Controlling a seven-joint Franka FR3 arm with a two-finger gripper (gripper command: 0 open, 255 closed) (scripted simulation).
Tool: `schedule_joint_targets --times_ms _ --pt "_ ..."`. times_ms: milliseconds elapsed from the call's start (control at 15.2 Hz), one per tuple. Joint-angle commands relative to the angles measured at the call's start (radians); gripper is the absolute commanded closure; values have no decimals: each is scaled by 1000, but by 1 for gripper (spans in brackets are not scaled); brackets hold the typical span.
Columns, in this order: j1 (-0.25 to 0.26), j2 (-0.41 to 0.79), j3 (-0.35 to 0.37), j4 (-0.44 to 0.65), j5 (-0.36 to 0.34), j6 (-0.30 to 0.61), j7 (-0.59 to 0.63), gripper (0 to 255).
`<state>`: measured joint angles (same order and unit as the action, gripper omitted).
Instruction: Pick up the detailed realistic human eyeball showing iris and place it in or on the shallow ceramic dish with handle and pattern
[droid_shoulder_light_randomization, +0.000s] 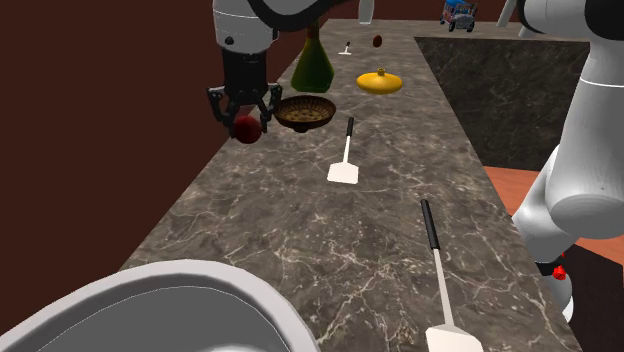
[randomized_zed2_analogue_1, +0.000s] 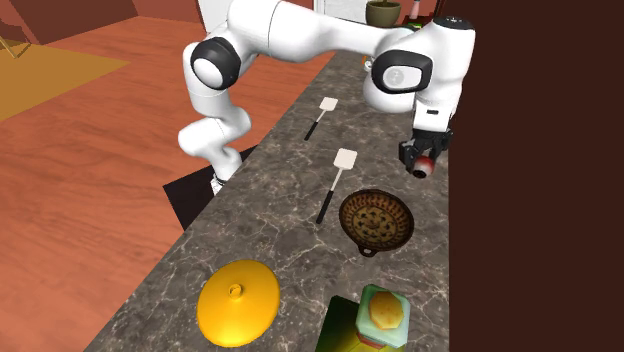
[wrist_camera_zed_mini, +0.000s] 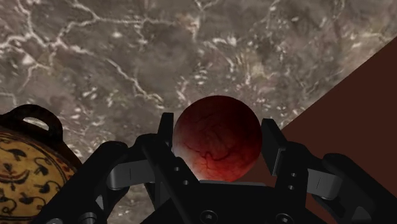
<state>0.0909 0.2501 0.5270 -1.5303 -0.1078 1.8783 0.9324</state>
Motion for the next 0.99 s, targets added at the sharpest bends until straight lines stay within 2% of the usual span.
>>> schedule_joint_targets --times_ms 0,858,924 --pt "3 2 1 28 -1 -27 2 255" --pt "34 44 6 256 -22 -217 10 255" --pt "9 20 0 227 -6 -208 -15 255"
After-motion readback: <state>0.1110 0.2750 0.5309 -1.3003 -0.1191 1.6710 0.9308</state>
